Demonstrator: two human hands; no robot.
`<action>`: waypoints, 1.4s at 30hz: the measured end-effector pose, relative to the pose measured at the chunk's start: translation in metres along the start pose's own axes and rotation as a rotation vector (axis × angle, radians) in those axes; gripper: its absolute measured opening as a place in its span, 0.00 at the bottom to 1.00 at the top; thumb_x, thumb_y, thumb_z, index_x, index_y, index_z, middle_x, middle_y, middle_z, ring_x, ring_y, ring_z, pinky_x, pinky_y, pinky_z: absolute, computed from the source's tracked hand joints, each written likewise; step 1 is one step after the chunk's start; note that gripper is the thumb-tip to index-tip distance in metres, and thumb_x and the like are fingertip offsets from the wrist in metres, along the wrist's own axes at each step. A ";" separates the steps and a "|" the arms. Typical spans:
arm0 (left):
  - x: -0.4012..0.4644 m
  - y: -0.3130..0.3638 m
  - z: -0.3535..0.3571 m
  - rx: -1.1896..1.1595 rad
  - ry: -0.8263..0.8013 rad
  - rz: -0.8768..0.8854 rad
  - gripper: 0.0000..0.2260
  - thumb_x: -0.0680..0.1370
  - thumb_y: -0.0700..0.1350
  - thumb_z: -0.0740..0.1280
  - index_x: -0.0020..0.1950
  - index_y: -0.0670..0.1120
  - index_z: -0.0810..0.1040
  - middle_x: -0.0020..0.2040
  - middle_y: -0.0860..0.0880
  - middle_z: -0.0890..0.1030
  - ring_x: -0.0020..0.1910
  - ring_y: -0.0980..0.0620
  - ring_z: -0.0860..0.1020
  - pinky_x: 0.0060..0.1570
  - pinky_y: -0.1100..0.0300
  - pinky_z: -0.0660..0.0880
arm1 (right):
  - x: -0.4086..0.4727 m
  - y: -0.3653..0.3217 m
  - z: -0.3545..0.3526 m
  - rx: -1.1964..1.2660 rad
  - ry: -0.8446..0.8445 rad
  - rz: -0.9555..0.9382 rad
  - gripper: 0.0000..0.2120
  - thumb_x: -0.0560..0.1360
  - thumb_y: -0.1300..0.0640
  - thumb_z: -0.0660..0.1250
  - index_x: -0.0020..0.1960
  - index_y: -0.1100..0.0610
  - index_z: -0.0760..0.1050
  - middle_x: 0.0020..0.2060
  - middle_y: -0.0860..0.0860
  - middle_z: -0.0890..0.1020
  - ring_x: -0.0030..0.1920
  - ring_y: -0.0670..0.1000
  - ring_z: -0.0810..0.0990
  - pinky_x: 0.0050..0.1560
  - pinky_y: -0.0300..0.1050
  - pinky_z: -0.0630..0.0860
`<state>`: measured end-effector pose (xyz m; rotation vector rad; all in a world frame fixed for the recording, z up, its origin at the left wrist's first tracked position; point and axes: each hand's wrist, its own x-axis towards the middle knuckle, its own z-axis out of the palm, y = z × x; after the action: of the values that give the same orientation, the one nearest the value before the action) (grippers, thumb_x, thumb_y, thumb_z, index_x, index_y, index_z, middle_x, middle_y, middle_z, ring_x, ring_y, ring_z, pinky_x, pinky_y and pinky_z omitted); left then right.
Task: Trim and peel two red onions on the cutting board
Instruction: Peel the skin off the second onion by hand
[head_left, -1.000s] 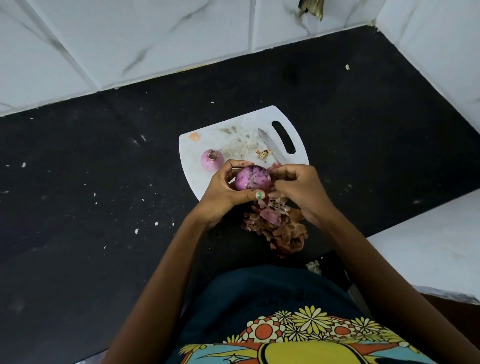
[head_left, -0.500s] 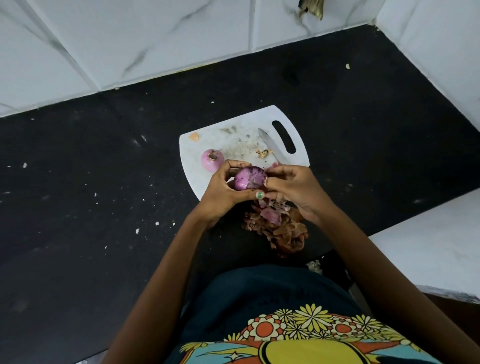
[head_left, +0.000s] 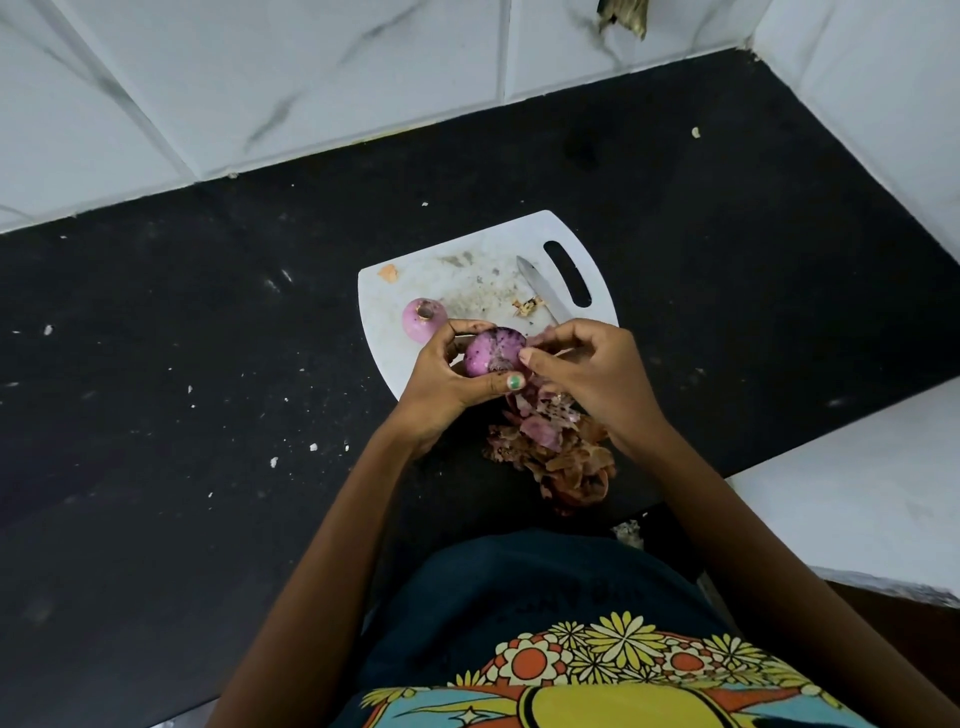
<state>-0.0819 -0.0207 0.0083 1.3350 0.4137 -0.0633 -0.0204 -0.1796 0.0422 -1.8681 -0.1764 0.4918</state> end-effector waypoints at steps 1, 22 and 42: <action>0.000 0.000 0.000 -0.015 -0.001 -0.009 0.29 0.59 0.42 0.78 0.57 0.48 0.73 0.57 0.48 0.75 0.54 0.49 0.81 0.47 0.54 0.81 | 0.000 0.000 0.000 0.018 0.021 0.011 0.09 0.70 0.58 0.74 0.47 0.63 0.81 0.40 0.57 0.84 0.41 0.57 0.85 0.41 0.51 0.83; 0.004 -0.007 -0.002 -0.014 0.039 0.068 0.39 0.50 0.59 0.83 0.56 0.49 0.74 0.54 0.48 0.79 0.56 0.47 0.80 0.54 0.52 0.79 | 0.000 -0.012 0.001 0.284 -0.139 0.305 0.13 0.73 0.58 0.72 0.55 0.64 0.77 0.46 0.61 0.83 0.41 0.57 0.83 0.46 0.51 0.83; 0.010 -0.012 -0.004 0.020 0.069 0.075 0.41 0.50 0.62 0.82 0.56 0.49 0.72 0.56 0.44 0.77 0.56 0.45 0.80 0.55 0.50 0.79 | 0.002 -0.004 0.005 0.428 -0.084 0.324 0.04 0.75 0.68 0.66 0.48 0.63 0.78 0.41 0.59 0.83 0.40 0.53 0.84 0.45 0.47 0.83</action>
<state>-0.0768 -0.0178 -0.0064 1.3742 0.4216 0.0415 -0.0204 -0.1729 0.0441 -1.4592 0.1704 0.7664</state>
